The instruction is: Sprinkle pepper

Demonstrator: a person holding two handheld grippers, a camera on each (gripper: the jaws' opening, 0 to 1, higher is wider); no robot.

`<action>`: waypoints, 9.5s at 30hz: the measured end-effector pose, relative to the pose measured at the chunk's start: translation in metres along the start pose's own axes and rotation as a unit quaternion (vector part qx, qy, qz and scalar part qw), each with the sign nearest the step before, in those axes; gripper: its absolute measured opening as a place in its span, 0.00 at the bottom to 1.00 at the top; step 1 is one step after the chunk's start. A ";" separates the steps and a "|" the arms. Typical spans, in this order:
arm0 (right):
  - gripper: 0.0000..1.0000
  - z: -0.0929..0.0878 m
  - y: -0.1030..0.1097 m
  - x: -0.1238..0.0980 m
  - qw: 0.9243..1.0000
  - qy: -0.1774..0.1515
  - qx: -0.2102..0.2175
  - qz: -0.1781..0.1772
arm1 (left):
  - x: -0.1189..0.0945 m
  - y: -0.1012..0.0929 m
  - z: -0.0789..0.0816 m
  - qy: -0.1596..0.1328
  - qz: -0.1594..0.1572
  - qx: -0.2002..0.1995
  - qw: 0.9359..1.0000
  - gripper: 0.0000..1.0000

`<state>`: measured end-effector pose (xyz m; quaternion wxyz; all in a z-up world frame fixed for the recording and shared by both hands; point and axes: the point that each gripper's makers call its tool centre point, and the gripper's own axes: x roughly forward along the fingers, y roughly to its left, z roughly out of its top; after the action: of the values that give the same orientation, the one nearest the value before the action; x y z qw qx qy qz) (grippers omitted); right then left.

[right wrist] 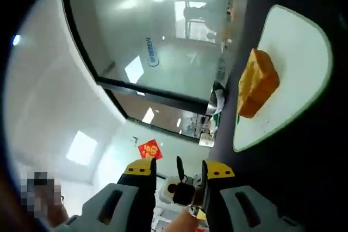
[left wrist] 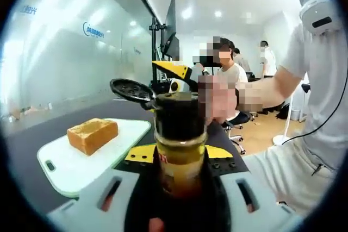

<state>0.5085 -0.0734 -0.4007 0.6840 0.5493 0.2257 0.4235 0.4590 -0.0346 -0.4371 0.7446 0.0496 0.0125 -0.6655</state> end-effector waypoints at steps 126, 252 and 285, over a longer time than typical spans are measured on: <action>0.43 0.033 0.124 0.006 0.741 -0.389 0.344 0.424 | 0.056 0.014 0.234 -0.115 -0.042 0.085 0.989 0.21; 0.21 0.192 0.058 0.029 0.883 -0.227 -0.381 -0.157 | -0.036 0.031 0.021 -0.079 0.132 -0.056 0.987 0.22; 0.22 0.221 0.057 -0.016 0.932 -0.358 0.022 0.045 | -0.040 0.041 0.021 -0.081 0.151 -0.055 0.984 0.23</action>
<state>0.6525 -0.2083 -0.2843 0.6874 0.6890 -0.0503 0.2240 0.4937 0.0081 -0.4108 0.8365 -0.0448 -0.0189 -0.5458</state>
